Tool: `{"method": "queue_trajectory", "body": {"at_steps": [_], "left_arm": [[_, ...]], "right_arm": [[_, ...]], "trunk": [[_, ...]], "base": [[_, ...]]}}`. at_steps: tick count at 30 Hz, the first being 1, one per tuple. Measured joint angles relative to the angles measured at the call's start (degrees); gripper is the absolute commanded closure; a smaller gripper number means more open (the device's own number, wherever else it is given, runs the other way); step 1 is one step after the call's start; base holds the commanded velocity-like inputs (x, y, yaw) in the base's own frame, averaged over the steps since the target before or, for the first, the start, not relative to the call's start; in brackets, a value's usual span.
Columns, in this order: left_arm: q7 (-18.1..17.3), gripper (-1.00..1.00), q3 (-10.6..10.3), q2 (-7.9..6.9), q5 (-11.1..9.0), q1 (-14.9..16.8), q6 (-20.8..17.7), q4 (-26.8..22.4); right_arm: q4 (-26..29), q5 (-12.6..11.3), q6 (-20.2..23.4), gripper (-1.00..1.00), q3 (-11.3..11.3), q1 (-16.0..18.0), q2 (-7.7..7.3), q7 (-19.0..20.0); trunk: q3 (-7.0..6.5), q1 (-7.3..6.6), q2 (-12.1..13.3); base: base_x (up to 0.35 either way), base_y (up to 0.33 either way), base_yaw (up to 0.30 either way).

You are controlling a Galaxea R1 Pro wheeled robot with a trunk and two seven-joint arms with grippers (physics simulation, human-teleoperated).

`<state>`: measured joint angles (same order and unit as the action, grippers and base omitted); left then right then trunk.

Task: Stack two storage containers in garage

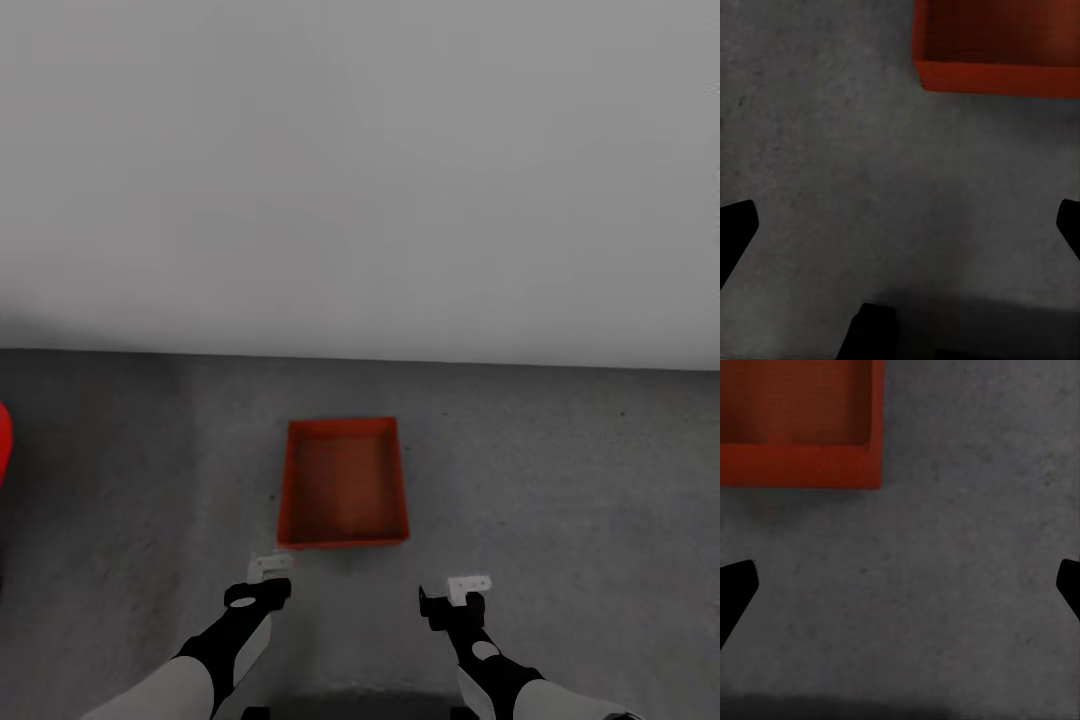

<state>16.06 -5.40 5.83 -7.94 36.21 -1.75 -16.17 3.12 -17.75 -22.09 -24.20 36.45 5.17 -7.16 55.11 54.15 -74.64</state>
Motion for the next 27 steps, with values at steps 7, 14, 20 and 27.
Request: {"method": "queue_trajectory", "body": {"at_steps": [7, 14, 20, 27], "left_arm": [[0.0, -1.0, -0.1, -0.07, 0.0, 0.0, -0.1, 0.1], [0.0, -1.0, -0.1, -0.07, 0.0, 0.0, -0.1, 0.2], [-0.1, -1.0, -0.1, -0.09, 0.0, 0.0, -0.6, 0.2], [-0.1, -1.0, -0.1, -0.09, -0.1, 0.0, -0.9, 0.2]], "right_arm": [[0.0, 0.0, 0.0, -1.0, 0.0, 0.0, 0.0, 0.0], [0.0, 0.0, 0.0, -1.0, 0.0, 0.0, 0.0, 0.0], [0.0, 0.0, 0.0, -1.0, 0.0, 0.0, 0.0, 0.0], [0.0, 0.0, 0.0, -1.0, 0.0, 0.0, 0.0, 0.0]], "trunk": [[0.0, 0.0, 0.0], [0.0, 0.0, 0.0], [0.0, 0.0, 0.0], [0.0, 0.0, 0.0]], "base": [[-0.345, 0.0, 0.0], [-0.345, 0.0, 0.0], [-0.345, 0.0, 0.0], [-0.345, 0.0, 0.0]]}}
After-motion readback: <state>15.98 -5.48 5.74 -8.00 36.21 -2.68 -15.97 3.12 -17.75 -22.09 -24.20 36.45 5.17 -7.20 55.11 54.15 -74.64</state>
